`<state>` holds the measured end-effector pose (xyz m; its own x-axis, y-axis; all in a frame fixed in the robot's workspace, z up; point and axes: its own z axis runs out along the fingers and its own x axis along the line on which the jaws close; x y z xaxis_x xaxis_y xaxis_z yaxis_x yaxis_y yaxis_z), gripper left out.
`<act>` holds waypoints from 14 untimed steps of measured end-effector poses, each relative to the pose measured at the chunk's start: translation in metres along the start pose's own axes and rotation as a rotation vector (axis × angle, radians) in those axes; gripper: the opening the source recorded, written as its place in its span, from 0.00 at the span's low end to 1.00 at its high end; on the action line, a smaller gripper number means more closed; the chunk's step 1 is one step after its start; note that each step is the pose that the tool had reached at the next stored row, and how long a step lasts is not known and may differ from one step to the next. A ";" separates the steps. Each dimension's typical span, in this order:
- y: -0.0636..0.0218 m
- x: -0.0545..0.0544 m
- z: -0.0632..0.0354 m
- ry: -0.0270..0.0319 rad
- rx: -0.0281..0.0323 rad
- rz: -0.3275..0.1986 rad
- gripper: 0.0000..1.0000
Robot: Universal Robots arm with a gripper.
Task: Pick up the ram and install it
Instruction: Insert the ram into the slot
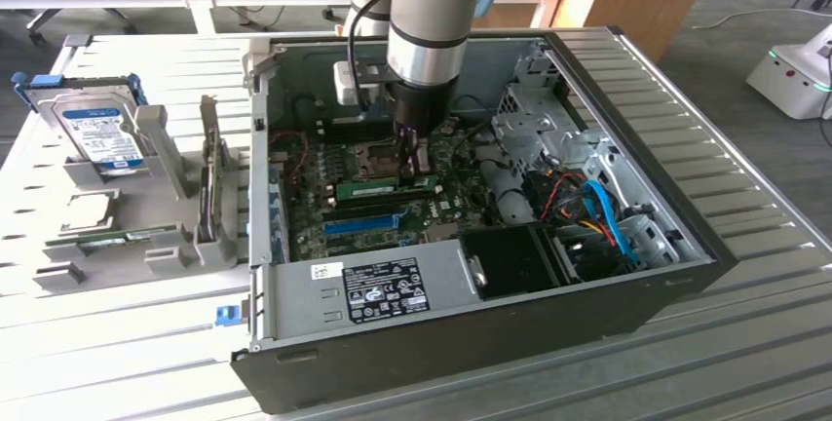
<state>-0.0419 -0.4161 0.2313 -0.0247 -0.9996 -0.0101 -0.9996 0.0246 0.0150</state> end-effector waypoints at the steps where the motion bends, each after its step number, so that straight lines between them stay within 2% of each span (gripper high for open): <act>1: 0.0000 0.000 0.0000 0.0000 0.0000 -0.001 0.12; 8: 0.0000 0.000 0.0001 0.0004 -0.0002 -0.022 0.12; 14: 0.0000 0.000 0.0003 0.0003 -0.0002 -0.017 0.12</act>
<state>-0.0419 -0.4161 0.2311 -0.0077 -0.9999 -0.0100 -0.9999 0.0076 0.0150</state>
